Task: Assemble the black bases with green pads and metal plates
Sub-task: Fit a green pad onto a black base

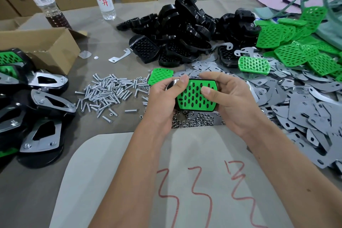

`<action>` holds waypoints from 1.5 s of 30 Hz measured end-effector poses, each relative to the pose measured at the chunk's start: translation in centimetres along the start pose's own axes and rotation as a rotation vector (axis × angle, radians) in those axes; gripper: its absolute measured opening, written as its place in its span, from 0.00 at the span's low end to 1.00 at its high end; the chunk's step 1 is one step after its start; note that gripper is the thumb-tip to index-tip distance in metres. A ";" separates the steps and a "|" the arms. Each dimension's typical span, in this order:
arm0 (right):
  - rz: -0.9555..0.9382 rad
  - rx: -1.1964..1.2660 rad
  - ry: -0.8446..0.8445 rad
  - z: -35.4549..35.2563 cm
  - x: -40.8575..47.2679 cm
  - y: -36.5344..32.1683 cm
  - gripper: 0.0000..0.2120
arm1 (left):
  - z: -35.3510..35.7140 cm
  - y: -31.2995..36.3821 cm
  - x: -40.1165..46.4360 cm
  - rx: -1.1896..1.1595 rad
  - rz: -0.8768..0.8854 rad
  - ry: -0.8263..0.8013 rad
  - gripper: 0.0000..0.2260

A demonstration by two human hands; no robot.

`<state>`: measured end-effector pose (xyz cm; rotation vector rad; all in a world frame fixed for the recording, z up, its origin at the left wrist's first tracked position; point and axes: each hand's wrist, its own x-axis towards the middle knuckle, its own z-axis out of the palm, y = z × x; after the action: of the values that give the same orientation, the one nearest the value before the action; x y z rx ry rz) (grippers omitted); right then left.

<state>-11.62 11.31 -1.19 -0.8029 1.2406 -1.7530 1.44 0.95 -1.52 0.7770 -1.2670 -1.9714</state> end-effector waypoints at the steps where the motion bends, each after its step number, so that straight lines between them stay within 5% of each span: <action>1: -0.003 -0.001 -0.006 0.0 0.0 -0.1 0.19 | 0.0 0.0 0.0 -0.013 -0.008 -0.012 0.10; 8: 0.083 0.027 -0.003 0.1 0.6 0.3 0.20 | 0.6 -0.4 0.4 -0.101 0.047 0.149 0.06; 14: -0.021 0.024 -0.010 0.0 0.4 0.5 0.11 | 0.2 -0.1 0.4 -0.101 0.029 0.063 0.08; 21: -0.016 0.090 0.178 0.1 0.8 0.6 0.17 | -0.6 -0.2 0.7 0.014 0.097 -0.009 0.06; 30: -0.019 0.008 0.017 0.3 0.5 -0.4 0.20 | -0.7 0.3 0.5 -0.067 0.064 0.102 0.06; 36: -0.087 0.057 0.125 0.8 0.3 0.2 0.09 | 0.0 -0.5 0.9 -0.005 0.095 0.098 0.03; 45: -0.135 0.032 0.170 0.6 0.5 0.1 0.11 | -0.1 -0.8 1.7 0.051 0.169 0.083 0.05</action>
<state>-11.28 10.59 -1.12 -0.7463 1.2908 -1.9800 0.32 -0.21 -2.52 0.7434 -1.2941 -1.7610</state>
